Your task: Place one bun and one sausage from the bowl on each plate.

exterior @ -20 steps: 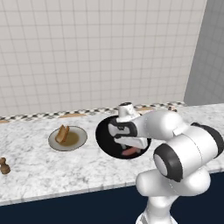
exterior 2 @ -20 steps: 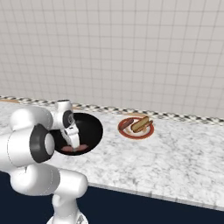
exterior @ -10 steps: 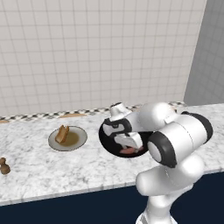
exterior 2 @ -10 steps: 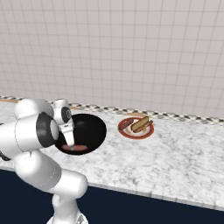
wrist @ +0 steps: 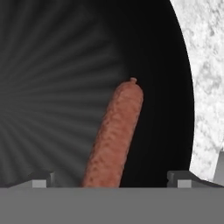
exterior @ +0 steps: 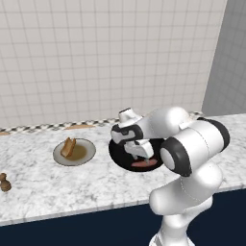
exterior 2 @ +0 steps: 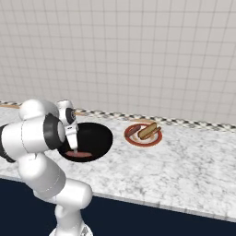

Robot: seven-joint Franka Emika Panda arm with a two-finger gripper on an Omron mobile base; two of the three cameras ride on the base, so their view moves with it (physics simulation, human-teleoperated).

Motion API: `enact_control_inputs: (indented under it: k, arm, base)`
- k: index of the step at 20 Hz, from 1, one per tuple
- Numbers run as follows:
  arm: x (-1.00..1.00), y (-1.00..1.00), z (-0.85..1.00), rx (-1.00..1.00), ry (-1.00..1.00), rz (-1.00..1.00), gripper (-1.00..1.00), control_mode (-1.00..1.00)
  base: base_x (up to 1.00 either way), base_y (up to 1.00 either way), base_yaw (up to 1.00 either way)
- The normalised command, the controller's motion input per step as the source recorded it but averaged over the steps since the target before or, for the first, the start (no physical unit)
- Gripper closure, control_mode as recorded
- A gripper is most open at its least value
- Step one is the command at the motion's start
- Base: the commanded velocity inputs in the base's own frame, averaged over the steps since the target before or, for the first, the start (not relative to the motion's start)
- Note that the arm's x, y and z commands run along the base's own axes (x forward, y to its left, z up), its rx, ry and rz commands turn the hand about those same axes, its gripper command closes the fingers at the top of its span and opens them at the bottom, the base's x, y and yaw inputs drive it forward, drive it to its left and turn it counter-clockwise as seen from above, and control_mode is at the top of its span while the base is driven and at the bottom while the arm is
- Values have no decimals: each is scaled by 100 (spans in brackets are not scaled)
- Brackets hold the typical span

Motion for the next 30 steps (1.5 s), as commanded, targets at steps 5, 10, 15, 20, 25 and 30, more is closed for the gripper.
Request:
enact_control_inputs:
  k: [5,10,15,20,25,30]
  arm:
    - [37,-9,0,1,-1,0,-100,-100]
    - [-30,-11,-53,1,-3,8,-100,-100]
    - [-41,-20,-37,13,-4,0,-100,-100]
    - [-39,-20,-64,11,-15,-1,-100,-100]
    - [57,9,-88,-2,-11,0,-100,-100]
    - [14,6,-94,-6,-9,0,-100,-100]
  base:
    - [0,0,0]
    - [0,0,0]
    - [0,0,0]
    - [0,0,0]
    - [0,0,0]
    - [0,0,0]
